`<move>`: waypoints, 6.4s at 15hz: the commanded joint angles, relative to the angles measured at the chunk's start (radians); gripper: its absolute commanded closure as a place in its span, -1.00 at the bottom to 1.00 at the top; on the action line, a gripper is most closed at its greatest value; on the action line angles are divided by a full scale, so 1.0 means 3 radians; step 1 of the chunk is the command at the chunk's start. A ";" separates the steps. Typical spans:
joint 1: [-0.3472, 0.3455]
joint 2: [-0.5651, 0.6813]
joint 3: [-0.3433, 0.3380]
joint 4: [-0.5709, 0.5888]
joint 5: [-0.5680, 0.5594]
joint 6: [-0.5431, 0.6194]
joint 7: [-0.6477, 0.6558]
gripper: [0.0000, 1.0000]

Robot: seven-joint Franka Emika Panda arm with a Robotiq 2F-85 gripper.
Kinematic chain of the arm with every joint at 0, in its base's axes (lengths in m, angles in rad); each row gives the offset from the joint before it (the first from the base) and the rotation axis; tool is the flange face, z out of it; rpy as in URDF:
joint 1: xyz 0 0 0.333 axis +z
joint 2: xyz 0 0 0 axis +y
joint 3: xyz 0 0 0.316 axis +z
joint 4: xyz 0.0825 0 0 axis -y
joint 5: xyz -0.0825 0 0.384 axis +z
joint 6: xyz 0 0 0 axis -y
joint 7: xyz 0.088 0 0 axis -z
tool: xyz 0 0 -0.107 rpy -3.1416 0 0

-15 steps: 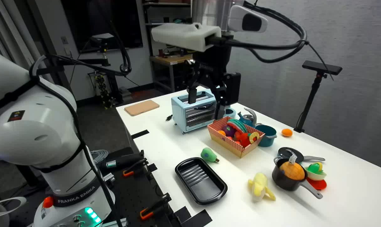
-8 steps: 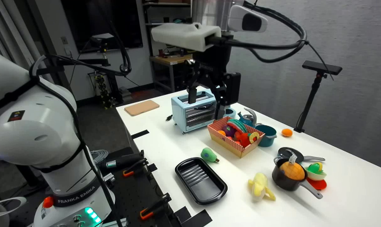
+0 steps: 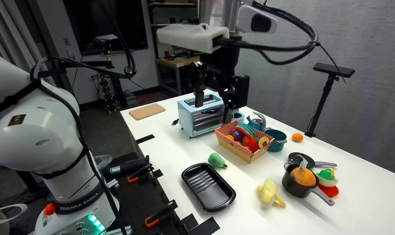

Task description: Put the red plush toy on the black tray

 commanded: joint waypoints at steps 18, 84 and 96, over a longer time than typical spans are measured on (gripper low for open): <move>-0.0032 0.0007 0.0028 0.0005 0.0016 -0.0004 -0.0014 -1.00; 0.1050 0.4680 0.1290 0.4868 0.0040 -0.1232 0.1096 -1.00; 0.1000 0.4397 0.1295 0.4394 0.0071 -0.0980 0.1029 -1.00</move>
